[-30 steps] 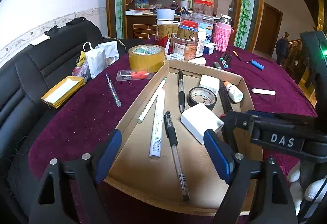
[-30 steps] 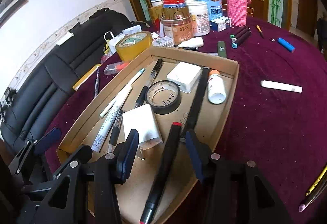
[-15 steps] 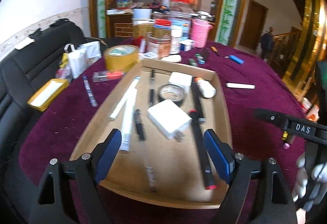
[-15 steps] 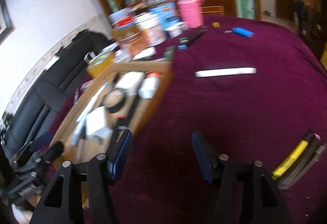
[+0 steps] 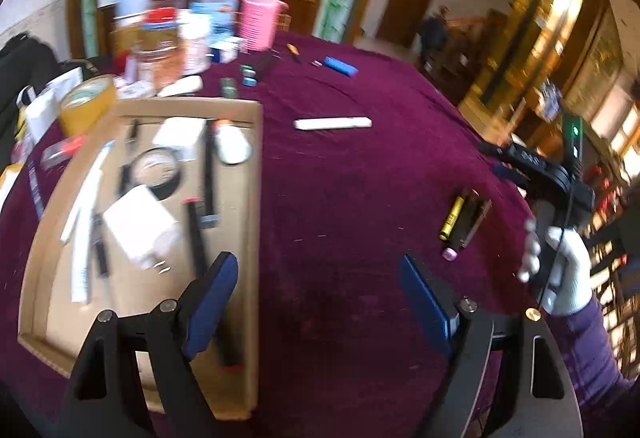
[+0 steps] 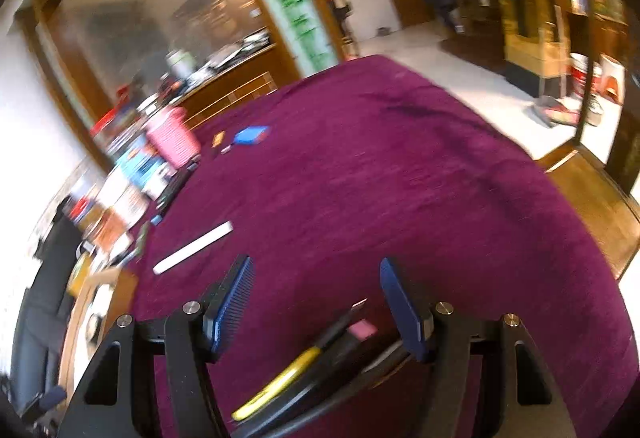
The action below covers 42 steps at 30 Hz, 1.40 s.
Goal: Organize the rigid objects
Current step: 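Move both open tools back over the group of pens on the table, then close the left tool on the black marker with pink end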
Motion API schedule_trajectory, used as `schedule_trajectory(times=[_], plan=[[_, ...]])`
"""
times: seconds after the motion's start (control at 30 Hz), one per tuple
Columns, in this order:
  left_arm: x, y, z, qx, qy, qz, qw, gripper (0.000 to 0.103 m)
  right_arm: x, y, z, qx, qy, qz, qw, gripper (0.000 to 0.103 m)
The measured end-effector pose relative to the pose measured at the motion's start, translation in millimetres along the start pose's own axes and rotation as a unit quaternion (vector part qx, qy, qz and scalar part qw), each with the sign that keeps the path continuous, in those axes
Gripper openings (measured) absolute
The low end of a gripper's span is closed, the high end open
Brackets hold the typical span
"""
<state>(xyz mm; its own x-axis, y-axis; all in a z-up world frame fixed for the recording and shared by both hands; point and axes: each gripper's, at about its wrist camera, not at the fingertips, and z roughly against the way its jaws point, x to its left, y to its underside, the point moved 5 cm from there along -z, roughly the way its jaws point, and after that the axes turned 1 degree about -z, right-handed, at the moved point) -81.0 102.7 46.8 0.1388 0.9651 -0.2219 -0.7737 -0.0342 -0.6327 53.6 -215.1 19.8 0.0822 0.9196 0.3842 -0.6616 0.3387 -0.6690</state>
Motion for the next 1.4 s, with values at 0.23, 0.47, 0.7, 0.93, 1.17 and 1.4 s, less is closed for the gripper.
schedule_trajectory(times=[0.23,0.47,0.7,0.93,1.17,1.4], plan=[[-72,-28,-35,0.025,0.007,-0.093,0.9953,0.082,-53,0,-14,0.010,-0.012,-0.082,0.997,0.071],[-142,-18,-116,0.075,0.028,-0.160,0.9839,0.082,-61,2,-15,0.021,-0.045,-0.119,0.992,0.072],[-145,-27,-156,0.082,0.030,-0.170,0.9815,0.082,-56,3,-14,0.022,-0.061,-0.109,0.992,0.073],[-169,-35,-161,0.056,0.005,-0.233,0.9708,0.083,-58,5,-16,0.030,-0.066,-0.119,0.990,0.073],[-165,-29,-161,0.057,-0.028,-0.293,0.9540,0.082,-61,6,-19,0.036,-0.066,-0.126,0.989,0.074],[-190,-18,-156,0.047,0.017,-0.329,0.9429,0.083,-59,6,-21,0.040,-0.066,-0.120,0.990,0.074]])
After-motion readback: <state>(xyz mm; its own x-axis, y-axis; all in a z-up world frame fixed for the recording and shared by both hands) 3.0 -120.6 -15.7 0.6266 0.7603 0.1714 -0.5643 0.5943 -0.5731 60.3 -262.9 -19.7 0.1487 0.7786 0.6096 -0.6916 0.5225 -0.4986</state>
